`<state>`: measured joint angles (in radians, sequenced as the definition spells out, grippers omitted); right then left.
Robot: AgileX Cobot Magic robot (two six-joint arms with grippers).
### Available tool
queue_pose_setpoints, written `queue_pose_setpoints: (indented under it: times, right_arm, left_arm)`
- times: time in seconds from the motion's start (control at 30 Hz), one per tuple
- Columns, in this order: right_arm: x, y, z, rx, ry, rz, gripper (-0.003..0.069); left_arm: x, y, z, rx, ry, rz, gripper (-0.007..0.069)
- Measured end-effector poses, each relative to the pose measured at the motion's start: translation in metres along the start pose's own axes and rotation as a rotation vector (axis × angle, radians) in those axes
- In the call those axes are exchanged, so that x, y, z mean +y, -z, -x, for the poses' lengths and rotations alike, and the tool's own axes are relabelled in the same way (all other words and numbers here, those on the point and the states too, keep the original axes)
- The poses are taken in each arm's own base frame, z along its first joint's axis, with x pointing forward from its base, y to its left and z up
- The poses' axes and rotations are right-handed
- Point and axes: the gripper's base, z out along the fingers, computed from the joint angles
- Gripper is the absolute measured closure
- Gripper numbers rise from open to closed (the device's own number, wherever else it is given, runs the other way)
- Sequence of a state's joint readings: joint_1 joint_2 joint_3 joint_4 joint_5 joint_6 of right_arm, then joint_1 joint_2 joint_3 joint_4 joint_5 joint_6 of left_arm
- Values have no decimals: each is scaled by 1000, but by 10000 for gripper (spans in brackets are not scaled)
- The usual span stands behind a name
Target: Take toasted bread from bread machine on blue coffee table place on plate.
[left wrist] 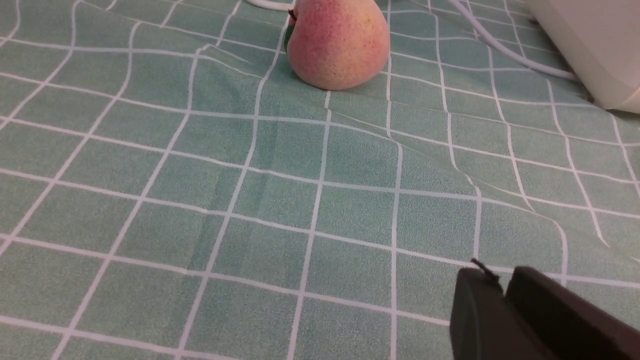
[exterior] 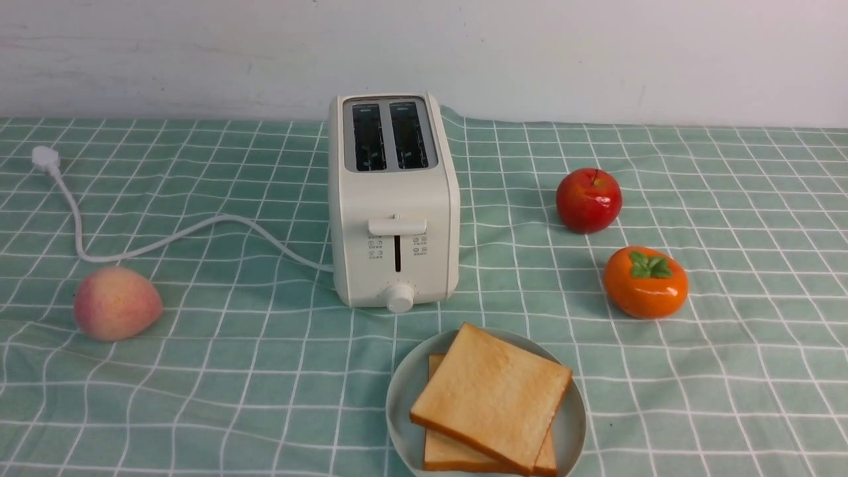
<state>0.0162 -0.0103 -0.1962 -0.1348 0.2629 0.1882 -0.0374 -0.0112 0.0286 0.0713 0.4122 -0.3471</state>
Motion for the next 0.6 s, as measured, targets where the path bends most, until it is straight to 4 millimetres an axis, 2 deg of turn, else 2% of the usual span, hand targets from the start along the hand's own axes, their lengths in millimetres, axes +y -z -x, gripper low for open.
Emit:
queue_pose_setpoints:
  times: [0.33, 0.43, 0.5, 0.6]
  right_arm:
    - [6, -1, -30, 216, 2, 67, 485]
    - [1, -7, -65, 282, 62, 46, 481]
    - [0, -8, -79, 321, 77, 42, 478]
    - [-1, -8, -81, 337, 77, 23, 475]
  left_arm:
    - [0, 0, 0, 0, 0, 0, 535]
    - [0, 0, 0, 0, 0, 0, 533]
    - [0, 0, 0, 0, 0, 0, 533]
    - [0, 0, 0, 0, 0, 0, 533]
